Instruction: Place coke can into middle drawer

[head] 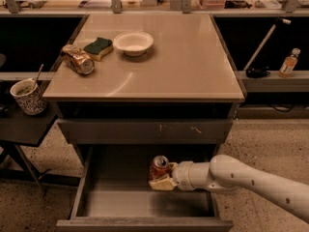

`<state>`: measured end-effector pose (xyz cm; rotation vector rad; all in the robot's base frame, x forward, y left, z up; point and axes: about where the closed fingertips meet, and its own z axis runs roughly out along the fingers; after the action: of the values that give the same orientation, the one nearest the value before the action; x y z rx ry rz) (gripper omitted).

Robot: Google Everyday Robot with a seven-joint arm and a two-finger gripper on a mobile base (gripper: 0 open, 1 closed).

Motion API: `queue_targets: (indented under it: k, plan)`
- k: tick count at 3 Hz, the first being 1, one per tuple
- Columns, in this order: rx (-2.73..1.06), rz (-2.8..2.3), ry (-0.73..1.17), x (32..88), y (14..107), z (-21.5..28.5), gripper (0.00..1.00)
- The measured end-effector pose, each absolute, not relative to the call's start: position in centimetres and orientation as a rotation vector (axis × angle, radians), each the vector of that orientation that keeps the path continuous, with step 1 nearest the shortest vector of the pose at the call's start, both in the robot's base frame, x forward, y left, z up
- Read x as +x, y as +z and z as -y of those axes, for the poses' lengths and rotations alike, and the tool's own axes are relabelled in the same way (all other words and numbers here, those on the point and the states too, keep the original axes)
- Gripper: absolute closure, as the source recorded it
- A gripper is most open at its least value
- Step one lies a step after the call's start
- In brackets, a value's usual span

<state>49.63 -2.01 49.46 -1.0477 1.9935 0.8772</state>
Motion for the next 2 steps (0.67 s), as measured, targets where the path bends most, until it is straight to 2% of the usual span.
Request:
queue_targets:
  k: [2]
  plan:
    - [-1.03,-2.076,0.726,47.3,43.0,2.5,1.0]
